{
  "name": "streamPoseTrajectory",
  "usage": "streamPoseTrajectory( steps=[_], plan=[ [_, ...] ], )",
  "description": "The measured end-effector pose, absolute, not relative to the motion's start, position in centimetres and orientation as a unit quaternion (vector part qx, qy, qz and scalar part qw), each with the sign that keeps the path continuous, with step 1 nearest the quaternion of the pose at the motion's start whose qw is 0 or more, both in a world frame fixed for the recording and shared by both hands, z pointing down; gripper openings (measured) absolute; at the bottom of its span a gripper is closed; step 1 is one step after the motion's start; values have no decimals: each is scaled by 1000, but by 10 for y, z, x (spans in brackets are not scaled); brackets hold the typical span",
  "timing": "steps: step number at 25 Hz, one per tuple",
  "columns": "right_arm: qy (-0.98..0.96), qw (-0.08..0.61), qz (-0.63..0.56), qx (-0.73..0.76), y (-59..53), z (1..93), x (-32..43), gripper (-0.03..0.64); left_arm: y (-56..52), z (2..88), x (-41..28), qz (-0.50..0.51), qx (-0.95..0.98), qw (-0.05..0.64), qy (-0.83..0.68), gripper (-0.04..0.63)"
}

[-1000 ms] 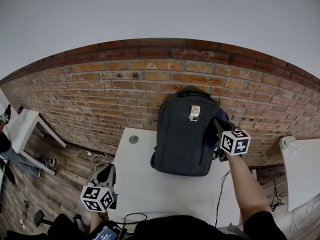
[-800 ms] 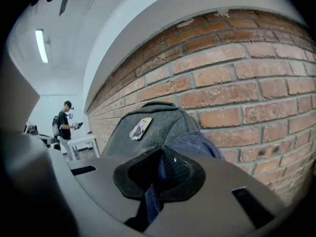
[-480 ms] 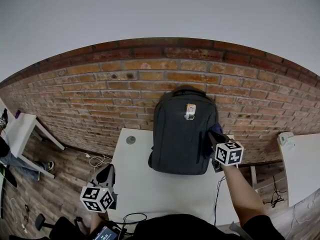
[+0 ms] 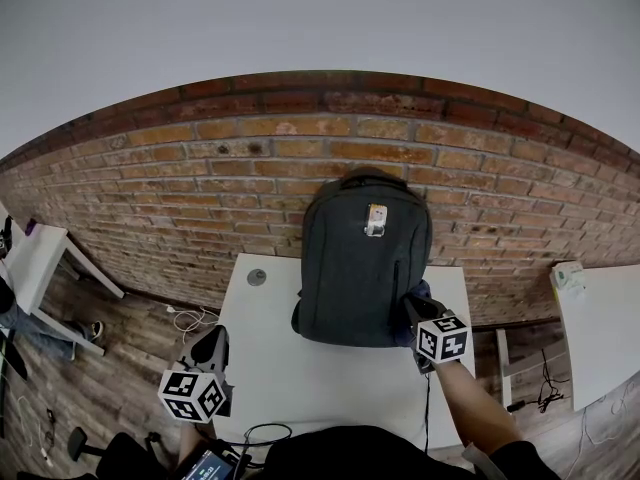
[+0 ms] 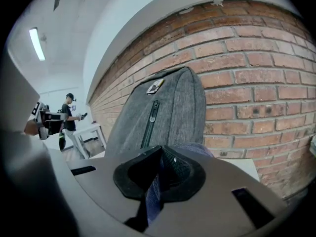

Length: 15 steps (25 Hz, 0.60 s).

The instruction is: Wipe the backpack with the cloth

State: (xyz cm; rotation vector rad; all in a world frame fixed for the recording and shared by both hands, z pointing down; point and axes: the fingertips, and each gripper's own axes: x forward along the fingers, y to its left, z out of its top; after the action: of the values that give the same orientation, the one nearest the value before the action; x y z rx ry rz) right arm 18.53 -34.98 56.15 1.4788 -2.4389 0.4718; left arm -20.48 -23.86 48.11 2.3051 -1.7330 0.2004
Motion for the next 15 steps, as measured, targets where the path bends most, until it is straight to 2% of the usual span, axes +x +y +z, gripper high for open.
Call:
streamPoseTrajectory(
  steps=[15],
  plan=[
    [-833,185,219,473,-295,644,172,9,-236,482,-209,68,789,126,-598,-3]
  ],
)
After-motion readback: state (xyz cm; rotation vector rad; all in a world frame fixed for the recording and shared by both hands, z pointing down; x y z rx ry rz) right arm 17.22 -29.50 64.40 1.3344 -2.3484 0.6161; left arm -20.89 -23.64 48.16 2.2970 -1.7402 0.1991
